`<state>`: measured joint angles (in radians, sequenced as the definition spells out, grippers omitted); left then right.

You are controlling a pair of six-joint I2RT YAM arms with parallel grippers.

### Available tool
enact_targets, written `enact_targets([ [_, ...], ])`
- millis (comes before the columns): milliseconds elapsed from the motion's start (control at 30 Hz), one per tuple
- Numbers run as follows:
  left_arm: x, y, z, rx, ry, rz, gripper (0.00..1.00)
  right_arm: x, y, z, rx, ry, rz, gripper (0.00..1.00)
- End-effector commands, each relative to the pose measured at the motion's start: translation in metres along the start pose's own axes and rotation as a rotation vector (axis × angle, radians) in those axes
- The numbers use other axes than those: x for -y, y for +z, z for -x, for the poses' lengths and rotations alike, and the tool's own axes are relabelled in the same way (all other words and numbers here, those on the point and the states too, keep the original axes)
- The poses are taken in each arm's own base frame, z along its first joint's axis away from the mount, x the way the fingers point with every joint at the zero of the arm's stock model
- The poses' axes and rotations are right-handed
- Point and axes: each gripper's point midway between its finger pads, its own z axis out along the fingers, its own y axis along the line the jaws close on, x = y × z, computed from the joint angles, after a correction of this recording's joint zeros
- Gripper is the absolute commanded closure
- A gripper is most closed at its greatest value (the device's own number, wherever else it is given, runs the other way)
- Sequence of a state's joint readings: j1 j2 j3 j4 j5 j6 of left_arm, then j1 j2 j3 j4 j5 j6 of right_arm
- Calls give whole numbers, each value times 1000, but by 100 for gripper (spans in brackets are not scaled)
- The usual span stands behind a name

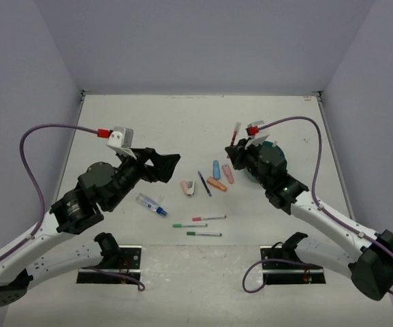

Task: Sort the stationery into containers
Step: Place the pen in the storage box.

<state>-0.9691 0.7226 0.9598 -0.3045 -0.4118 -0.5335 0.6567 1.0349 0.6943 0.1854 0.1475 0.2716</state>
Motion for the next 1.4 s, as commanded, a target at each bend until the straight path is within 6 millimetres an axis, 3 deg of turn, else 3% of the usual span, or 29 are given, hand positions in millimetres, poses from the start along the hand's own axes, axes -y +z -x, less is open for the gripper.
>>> enact_targets([
  [0,-42,-16,-16,-60,78,168,0,97,-18,45,177,23,-385,100],
  [133,-52,-29,-28,-102,114,166,0,154,-27,49,181,6,-591,100],
  [267,-62,-36,-40,-149,158,190,0,171,-19,34,128,20,-619,100],
  [567,-75,-48,-62,-200,198,180,0,179,-5,0,37,44,-631,100],
  [1000,-83,-51,-63,-171,190,201,0,177,-21,-33,-15,119,-635,98],
  [1100,-82,-51,-63,-168,188,198,0,176,-24,-32,-14,120,-628,86],
  [1367,-81,-50,-63,-165,192,189,0,175,-21,-37,-42,110,-621,73],
])
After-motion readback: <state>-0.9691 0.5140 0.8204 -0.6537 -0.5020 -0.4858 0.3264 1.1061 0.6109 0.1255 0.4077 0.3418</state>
